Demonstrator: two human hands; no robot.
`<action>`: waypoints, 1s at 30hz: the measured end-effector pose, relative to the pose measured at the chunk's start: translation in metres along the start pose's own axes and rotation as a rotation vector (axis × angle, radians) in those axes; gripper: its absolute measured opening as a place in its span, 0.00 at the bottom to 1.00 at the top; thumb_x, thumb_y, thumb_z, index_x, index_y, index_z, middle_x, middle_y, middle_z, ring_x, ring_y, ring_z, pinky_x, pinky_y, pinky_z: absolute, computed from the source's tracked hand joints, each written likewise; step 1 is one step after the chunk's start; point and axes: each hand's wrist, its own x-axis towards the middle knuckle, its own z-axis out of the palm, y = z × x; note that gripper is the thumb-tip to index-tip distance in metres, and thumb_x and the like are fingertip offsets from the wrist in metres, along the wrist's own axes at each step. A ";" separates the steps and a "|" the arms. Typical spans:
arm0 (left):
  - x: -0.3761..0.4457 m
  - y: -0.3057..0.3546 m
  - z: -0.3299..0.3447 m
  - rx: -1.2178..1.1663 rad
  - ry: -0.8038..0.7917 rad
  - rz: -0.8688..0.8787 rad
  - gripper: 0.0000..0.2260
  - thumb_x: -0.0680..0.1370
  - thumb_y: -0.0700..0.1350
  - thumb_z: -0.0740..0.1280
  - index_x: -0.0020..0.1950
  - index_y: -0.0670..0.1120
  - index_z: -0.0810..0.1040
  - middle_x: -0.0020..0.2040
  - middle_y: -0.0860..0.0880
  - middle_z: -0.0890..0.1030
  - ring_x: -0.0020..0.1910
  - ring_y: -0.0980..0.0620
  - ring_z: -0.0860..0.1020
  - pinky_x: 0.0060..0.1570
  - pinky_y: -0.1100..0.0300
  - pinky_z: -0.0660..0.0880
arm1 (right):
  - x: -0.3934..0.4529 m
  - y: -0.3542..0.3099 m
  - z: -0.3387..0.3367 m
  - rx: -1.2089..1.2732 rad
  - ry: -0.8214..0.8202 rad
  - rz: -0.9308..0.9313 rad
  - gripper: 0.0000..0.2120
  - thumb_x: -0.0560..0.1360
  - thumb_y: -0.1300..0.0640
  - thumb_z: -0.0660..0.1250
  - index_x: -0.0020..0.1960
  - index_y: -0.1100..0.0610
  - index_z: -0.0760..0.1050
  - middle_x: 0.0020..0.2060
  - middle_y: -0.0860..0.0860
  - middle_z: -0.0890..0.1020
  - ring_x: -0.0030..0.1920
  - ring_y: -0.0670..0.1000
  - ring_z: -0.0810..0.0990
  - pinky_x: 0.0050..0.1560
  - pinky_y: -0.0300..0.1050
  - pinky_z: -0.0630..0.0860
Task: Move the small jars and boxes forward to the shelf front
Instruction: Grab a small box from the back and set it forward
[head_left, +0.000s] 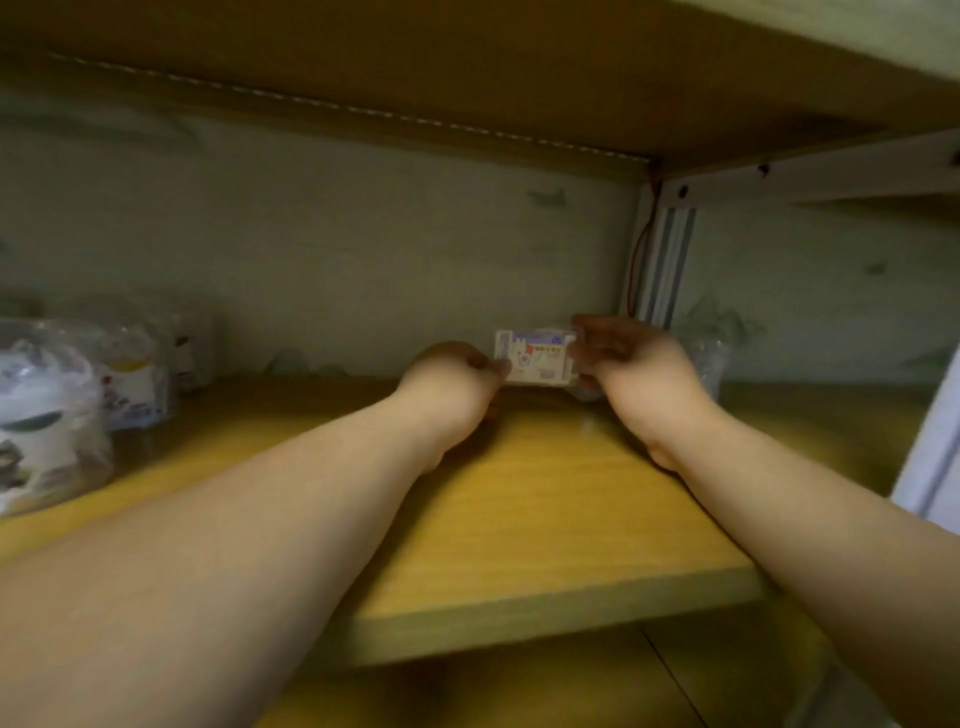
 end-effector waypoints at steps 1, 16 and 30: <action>-0.004 0.001 -0.001 0.002 0.035 0.012 0.10 0.82 0.52 0.64 0.59 0.49 0.78 0.50 0.45 0.84 0.48 0.46 0.84 0.54 0.47 0.81 | -0.003 -0.005 0.001 0.033 -0.015 0.006 0.13 0.77 0.63 0.71 0.58 0.50 0.80 0.53 0.50 0.85 0.54 0.50 0.84 0.53 0.42 0.82; -0.138 0.037 0.008 0.293 0.231 0.037 0.18 0.79 0.49 0.69 0.68 0.49 0.75 0.60 0.51 0.81 0.53 0.54 0.78 0.53 0.59 0.76 | -0.099 -0.036 -0.049 0.119 -0.214 0.000 0.07 0.77 0.59 0.71 0.55 0.53 0.79 0.47 0.47 0.84 0.49 0.44 0.82 0.47 0.39 0.79; -0.141 0.030 0.017 0.476 0.290 0.009 0.17 0.80 0.49 0.68 0.68 0.49 0.78 0.61 0.53 0.81 0.58 0.53 0.79 0.55 0.61 0.73 | -0.102 -0.024 -0.049 -0.065 -0.168 -0.063 0.04 0.76 0.52 0.72 0.50 0.47 0.78 0.44 0.41 0.80 0.45 0.40 0.77 0.38 0.37 0.71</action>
